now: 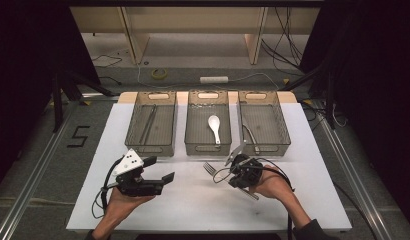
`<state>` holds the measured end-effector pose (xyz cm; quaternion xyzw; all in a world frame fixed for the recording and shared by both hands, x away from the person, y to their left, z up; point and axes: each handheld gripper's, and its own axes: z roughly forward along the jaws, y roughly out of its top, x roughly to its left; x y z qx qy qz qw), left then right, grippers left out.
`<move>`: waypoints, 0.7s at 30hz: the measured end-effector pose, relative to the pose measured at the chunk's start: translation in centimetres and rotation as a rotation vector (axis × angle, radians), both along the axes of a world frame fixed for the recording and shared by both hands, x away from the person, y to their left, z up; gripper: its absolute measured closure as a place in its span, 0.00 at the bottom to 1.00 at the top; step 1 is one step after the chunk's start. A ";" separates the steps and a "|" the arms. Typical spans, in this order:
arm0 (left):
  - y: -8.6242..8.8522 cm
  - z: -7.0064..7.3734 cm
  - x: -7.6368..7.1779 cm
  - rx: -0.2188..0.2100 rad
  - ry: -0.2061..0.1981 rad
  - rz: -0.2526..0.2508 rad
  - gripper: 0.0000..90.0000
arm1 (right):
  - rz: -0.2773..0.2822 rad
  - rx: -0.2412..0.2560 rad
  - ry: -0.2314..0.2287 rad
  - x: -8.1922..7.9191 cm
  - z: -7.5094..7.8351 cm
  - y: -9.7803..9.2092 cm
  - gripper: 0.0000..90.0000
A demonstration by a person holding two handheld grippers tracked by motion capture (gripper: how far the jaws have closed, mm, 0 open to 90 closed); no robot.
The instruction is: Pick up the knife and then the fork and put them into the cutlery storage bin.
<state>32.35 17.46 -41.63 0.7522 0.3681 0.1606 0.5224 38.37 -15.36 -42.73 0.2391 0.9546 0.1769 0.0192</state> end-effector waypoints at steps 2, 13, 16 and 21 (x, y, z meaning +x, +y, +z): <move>0.0 0.0 0.0 -0.002 0.000 0.000 0.17 | -0.016 0.022 -0.006 0.3 0.4 -0.7 0.95; 0.0 0.0 0.0 0.000 -0.005 0.003 0.17 | -0.114 0.119 -0.024 1.9 2.2 -4.1 0.95; 0.0 0.0 0.0 -0.001 -0.005 0.004 0.17 | -0.139 0.164 -0.017 2.5 2.7 -5.0 0.95; 0.0 0.0 0.0 -0.002 -0.003 0.005 0.17 | -0.196 0.227 -0.024 3.8 3.6 -6.5 0.95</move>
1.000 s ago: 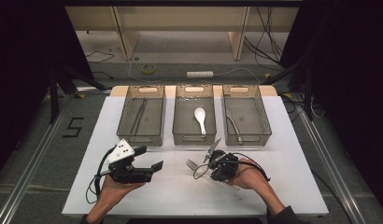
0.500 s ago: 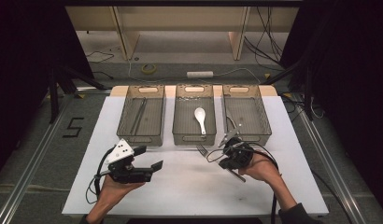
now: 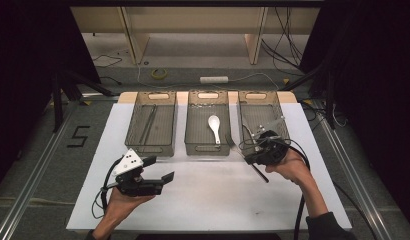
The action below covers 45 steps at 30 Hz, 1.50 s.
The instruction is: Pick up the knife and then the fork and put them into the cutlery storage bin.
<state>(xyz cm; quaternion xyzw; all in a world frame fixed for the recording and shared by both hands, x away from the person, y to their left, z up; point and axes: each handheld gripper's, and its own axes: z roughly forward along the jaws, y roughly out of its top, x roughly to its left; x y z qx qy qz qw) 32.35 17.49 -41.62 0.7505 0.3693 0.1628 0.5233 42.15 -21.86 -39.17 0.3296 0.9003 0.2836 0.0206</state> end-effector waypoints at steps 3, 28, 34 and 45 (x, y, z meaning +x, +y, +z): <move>0.0 0.0 0.0 0.001 -0.002 0.000 0.17 | -0.026 0.012 -0.010 0.9 0.6 -0.3 0.95; 0.1 0.0 0.0 -0.008 -0.002 0.003 0.17 | -0.249 0.041 -0.071 8.6 4.8 -2.3 0.95; 0.0 0.0 0.0 -0.016 0.006 -0.002 0.17 | -0.308 0.031 -0.055 10.1 4.1 -2.6 0.95; 0.1 0.0 0.0 -0.019 0.006 -0.004 0.17 | -0.382 0.033 -0.047 12.0 3.1 -2.6 0.95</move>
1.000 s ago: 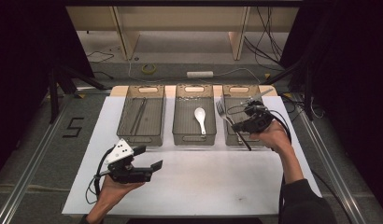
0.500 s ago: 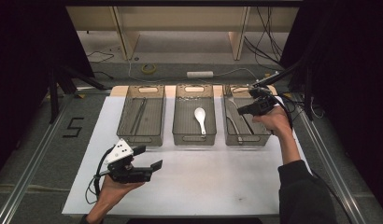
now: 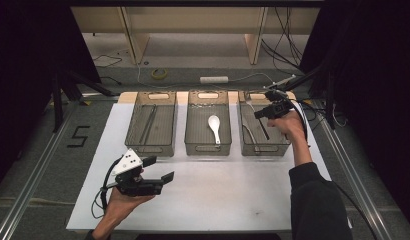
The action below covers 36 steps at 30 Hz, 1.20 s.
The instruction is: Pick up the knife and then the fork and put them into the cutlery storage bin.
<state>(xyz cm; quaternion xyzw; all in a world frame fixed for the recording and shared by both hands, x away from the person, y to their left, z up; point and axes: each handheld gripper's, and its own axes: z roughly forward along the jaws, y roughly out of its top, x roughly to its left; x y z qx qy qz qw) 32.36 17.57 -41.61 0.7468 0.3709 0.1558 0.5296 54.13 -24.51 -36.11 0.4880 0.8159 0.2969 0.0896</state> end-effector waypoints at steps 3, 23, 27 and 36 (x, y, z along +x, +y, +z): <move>0.0 0.0 0.0 0.001 0.001 0.000 0.17 | -0.010 -0.012 0.000 0.2 -0.3 0.1 0.95; 0.0 0.0 -0.1 0.002 -0.006 0.005 0.17 | -0.051 -0.039 0.017 0.1 -3.1 -0.3 0.95; 0.0 0.0 -0.1 0.002 -0.005 0.005 0.17 | -0.055 -0.035 0.013 0.0 -3.2 -0.4 0.94; 0.0 0.0 -0.1 -0.001 -0.007 0.007 0.17 | -0.068 -0.037 0.027 -0.1 -4.4 -0.3 0.94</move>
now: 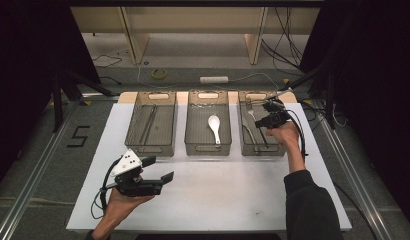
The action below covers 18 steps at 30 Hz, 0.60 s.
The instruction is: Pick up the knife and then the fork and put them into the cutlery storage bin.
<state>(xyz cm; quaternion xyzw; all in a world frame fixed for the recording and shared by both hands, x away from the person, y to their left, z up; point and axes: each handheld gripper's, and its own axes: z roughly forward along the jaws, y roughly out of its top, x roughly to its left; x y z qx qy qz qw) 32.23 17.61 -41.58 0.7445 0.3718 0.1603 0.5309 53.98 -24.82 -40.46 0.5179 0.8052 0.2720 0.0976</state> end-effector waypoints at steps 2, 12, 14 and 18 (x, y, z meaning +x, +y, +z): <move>0.0 0.0 0.0 0.001 0.000 0.000 0.17 | 0.000 0.005 0.002 0.0 -0.2 0.0 0.94; 0.0 0.0 0.0 0.001 -0.001 0.000 0.17 | -0.007 -0.004 0.014 0.0 -0.7 0.4 0.94; 0.0 0.0 0.0 0.003 -0.001 0.000 0.17 | -0.010 -0.005 0.019 0.0 -0.8 0.4 0.94; 0.0 0.0 0.0 0.000 0.000 0.000 0.17 | -0.009 -0.012 0.025 0.0 -1.3 0.5 0.94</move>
